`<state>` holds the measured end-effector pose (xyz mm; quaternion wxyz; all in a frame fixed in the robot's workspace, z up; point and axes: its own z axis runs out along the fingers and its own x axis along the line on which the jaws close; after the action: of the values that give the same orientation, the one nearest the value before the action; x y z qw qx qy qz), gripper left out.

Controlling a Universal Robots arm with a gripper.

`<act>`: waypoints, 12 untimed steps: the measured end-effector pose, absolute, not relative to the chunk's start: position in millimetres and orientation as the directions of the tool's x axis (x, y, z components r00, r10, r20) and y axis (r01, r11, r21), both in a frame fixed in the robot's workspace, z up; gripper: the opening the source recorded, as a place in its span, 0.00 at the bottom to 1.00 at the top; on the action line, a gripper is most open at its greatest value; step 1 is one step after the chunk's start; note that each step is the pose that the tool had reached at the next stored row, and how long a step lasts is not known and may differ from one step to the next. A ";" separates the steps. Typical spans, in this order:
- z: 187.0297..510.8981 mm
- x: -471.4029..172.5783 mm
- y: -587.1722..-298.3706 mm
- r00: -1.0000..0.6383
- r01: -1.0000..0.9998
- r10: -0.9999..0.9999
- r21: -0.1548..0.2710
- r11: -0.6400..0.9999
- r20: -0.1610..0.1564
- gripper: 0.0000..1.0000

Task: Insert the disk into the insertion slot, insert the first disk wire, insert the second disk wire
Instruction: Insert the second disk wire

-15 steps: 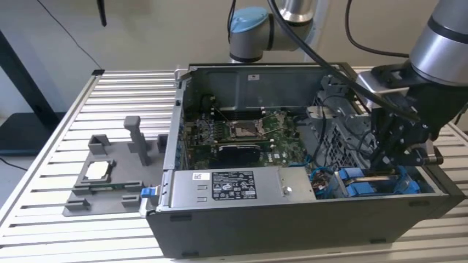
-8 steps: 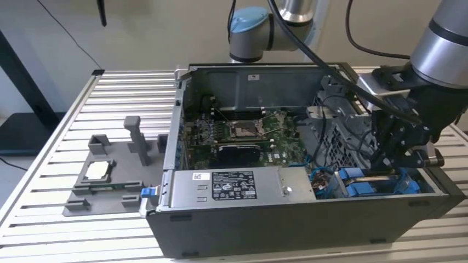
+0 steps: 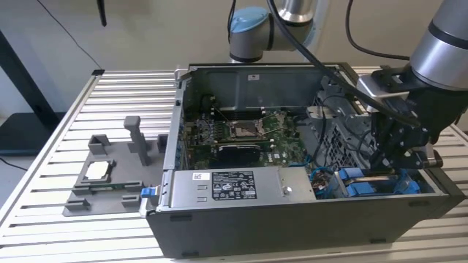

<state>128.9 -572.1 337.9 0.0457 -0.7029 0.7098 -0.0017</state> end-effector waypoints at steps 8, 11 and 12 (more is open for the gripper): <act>332.6 129.1 -574.8 -0.008 -0.998 -0.998 -0.066 0.012 -0.066 0.16; 331.2 129.2 -574.8 -0.008 -0.998 -0.997 -0.067 0.012 -0.074 0.24; 332.0 129.2 -574.8 -0.008 -0.998 -0.997 -0.067 0.013 -0.075 0.24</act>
<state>129.2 -574.8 332.0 0.0503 -0.7026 0.7098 0.0029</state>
